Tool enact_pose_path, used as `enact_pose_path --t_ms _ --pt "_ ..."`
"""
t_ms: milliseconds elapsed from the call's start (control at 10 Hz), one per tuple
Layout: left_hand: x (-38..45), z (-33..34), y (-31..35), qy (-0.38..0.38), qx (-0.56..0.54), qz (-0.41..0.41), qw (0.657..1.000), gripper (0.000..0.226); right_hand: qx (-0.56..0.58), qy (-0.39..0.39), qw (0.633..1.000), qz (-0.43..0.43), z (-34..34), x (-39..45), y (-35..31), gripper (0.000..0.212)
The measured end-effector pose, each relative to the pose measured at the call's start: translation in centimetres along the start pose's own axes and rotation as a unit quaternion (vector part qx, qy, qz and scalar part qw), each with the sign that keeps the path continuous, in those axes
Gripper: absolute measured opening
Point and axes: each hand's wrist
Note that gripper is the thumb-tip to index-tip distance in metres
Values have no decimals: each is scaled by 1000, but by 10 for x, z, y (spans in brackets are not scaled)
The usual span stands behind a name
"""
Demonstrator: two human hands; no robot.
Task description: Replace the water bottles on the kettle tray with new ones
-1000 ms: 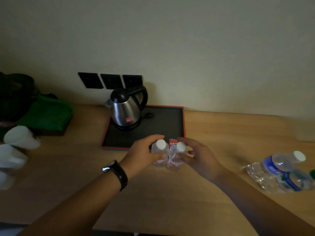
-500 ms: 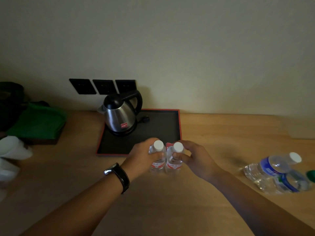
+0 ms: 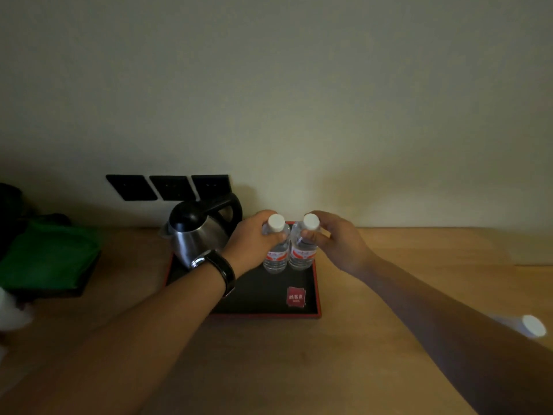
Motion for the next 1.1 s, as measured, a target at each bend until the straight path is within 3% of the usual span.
enact_pose_path --t_ms 500,1000,1100 --pt "87 14 -18 59 0 -53 997 32 8 15 999 36 7 88 42 13" --pt "87 13 -18 46 16 -45 998 40 -16 37 996 76 10 90 30 25" --pt "83 9 -9 62 -1 -37 997 58 -52 36 992 106 5 89 20 54"
Point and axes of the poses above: each hand's wrist, its own x-axis towards the middle knuckle, its own z-axis out of the palm, y = z × x, and after that the axes turned 1 degree about z, right-handed
